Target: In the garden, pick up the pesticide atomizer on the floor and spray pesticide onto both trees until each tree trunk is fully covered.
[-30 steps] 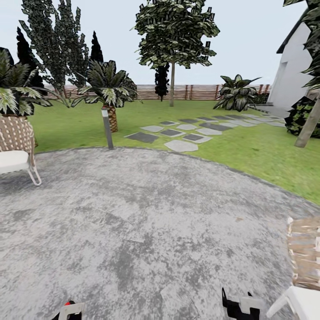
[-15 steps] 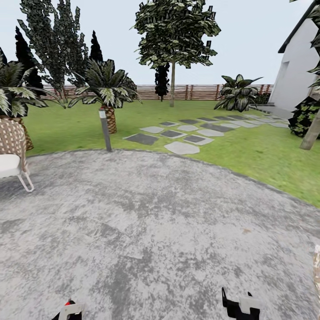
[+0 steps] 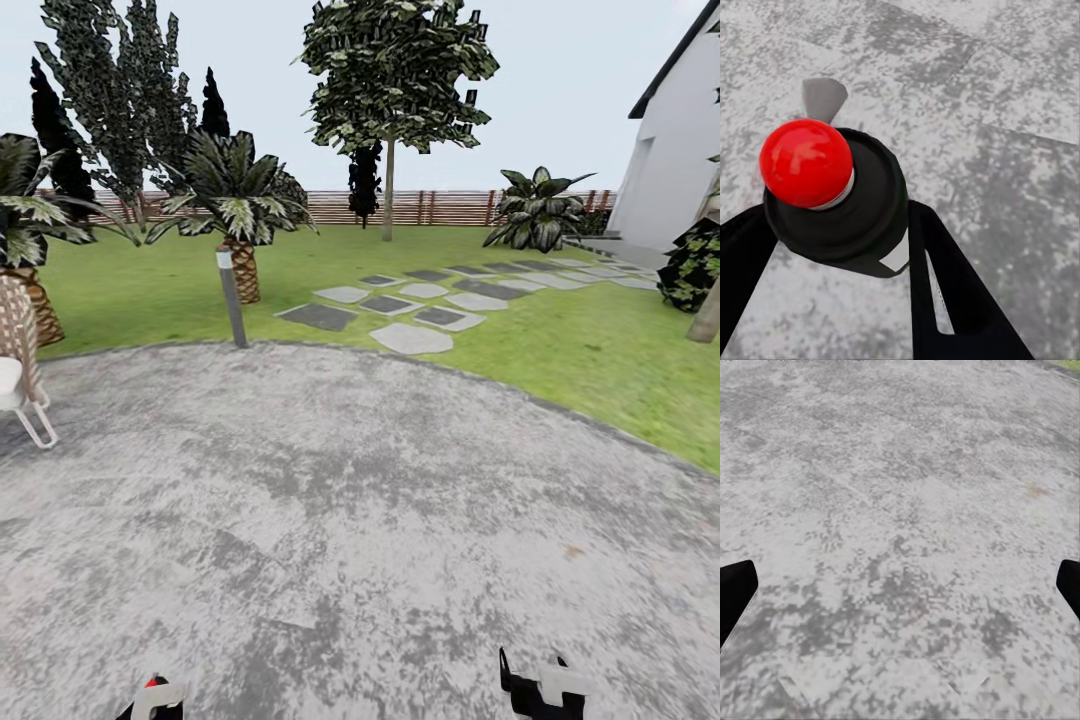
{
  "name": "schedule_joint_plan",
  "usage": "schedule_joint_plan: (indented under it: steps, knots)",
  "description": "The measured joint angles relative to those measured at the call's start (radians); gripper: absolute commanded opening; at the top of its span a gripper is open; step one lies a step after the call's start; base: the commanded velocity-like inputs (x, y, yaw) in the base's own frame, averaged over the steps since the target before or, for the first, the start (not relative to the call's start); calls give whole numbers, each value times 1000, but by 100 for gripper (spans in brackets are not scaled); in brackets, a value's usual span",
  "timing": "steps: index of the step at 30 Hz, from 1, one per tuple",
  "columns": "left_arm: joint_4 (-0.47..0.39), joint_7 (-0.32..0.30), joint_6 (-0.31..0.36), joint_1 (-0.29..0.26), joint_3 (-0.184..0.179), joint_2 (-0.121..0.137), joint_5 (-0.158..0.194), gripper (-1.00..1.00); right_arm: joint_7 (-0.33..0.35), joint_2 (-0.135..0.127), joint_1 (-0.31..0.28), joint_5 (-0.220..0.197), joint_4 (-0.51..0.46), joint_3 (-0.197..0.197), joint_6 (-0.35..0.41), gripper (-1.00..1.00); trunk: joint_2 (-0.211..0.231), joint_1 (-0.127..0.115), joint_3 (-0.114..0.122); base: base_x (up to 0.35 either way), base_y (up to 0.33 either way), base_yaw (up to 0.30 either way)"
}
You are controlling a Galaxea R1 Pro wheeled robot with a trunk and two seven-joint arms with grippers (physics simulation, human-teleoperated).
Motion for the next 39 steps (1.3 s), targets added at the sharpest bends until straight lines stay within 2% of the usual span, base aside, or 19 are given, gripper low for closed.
schedule_joint_plan:
  steps: [39]
  knots:
    - [0,0,0,0,1,2,0,-100,-2,0,0,0,0,0,0,100,0,0,0,341,0,0]
